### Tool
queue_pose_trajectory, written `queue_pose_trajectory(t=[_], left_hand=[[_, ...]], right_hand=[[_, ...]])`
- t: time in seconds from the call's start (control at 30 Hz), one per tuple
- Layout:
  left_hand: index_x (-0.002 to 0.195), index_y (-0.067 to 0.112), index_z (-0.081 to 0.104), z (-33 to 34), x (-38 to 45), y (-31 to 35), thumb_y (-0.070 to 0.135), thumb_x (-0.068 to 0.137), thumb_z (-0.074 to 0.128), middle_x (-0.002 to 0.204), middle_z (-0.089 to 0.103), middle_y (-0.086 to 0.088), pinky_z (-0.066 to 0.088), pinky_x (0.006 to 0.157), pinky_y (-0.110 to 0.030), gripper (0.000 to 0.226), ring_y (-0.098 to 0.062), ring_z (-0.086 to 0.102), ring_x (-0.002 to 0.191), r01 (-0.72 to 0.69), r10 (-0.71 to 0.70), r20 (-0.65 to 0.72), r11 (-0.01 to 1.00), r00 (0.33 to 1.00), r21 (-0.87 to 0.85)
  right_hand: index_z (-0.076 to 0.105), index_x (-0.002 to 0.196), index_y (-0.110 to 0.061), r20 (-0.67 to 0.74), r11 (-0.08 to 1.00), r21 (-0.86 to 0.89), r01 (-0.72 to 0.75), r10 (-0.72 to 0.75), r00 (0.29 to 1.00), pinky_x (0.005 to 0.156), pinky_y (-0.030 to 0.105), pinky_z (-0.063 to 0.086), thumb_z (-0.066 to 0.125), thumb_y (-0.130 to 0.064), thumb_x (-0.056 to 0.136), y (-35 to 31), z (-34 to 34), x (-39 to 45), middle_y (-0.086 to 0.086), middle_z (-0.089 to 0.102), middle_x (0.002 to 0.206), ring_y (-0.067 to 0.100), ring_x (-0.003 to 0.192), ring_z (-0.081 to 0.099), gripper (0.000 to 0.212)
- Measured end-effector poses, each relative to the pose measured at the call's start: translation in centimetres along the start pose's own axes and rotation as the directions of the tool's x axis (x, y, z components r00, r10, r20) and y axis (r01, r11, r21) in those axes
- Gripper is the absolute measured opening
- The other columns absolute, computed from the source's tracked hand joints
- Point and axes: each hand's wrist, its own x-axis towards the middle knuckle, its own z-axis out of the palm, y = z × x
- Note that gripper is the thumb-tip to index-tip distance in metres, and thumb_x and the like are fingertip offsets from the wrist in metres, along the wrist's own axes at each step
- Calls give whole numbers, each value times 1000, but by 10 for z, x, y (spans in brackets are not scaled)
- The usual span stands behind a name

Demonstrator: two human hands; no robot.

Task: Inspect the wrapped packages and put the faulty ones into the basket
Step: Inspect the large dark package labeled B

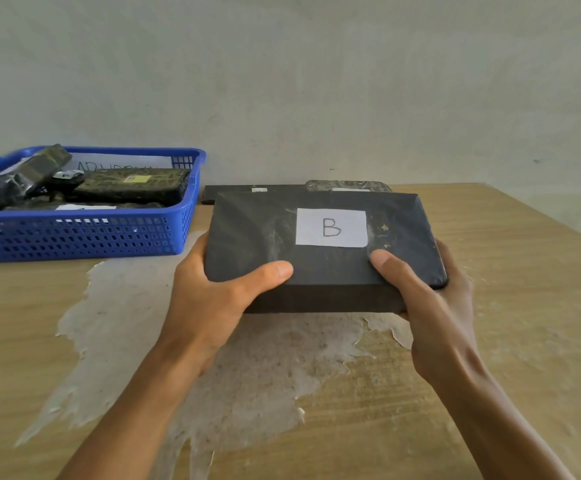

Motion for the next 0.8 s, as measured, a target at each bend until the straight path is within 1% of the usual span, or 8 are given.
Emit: queue_pose_trajectory(t=[0.1, 0.27, 0.4, 0.47, 0.57, 0.67, 0.77, 0.8], left_hand=[[115, 26, 68, -1, 1, -1, 25, 61, 93, 102, 77, 10, 57, 72, -20, 59, -6, 73, 93, -27, 27, -22, 1000, 999, 11], [127, 32, 58, 4, -3, -2, 24, 58, 91, 106, 73, 19, 52, 71, -7, 77, 5, 70, 94, -80, 80, -95, 997, 992, 10], [124, 44, 51, 7, -8, -1, 29, 53, 95, 111, 70, 21, 53, 75, -9, 85, 6, 68, 99, -124, 129, -137, 991, 982, 46], [129, 40, 52, 6, -7, 1, 33, 51, 95, 114, 70, 19, 56, 76, -12, 90, 5, 68, 99, -124, 130, -161, 991, 978, 49], [127, 39, 55, 3, -5, 2, 37, 52, 94, 110, 72, 19, 60, 82, -23, 84, 4, 69, 97, -120, 123, -189, 992, 974, 29], [125, 46, 54, -3, -2, 3, 53, 50, 89, 110, 69, 29, 55, 91, -26, 83, 10, 66, 100, -120, 125, -142, 992, 982, 45], [146, 54, 35, -12, 0, 3, 70, 48, 86, 127, 51, 41, 38, 95, -13, 112, 34, 43, 109, -117, 119, -13, 986, 993, 121], [149, 56, 29, -15, 1, 3, 70, 46, 86, 132, 46, 42, 35, 96, -11, 118, 34, 40, 113, -118, 115, 31, 984, 993, 132]], right_hand=[[60, 130, -29, -56, 999, -12, 36, -37, 998, 72, 22, 59, 89, -34, 58, 1, 5, -5, -14, 74, 108, 6, 96, 73, 79], [65, 117, -28, -91, 1000, -14, 8, -10, 996, 75, 34, 62, 89, -31, 55, 1, 8, -4, -9, 76, 101, 13, 91, 75, 66], [65, 120, -29, -90, 998, -10, 66, -67, 994, 72, 27, 61, 88, -31, 55, -1, 9, -7, -13, 75, 100, 8, 89, 74, 69], [60, 129, -31, -53, 994, -34, 102, -103, 993, 73, 25, 61, 90, -35, 55, -1, 8, -8, -16, 74, 106, 6, 95, 73, 79], [42, 145, -43, 35, 971, -153, 185, -181, 983, 89, 30, 58, 91, -55, 49, -3, 6, -9, -25, 62, 128, 0, 116, 64, 109], [33, 149, -50, 79, 928, -267, 260, -248, 966, 94, 30, 57, 90, -63, 47, -3, 3, -9, -43, 49, 128, -9, 122, 54, 117], [35, 148, -50, 32, 897, -336, 286, -292, 956, 89, 11, 52, 85, -70, 45, -2, 0, -5, -48, 51, 119, -18, 115, 52, 116], [36, 147, -50, 11, 895, -348, 279, -294, 956, 88, 10, 50, 83, -73, 44, -2, -1, -4, -43, 52, 120, -18, 115, 53, 115]])
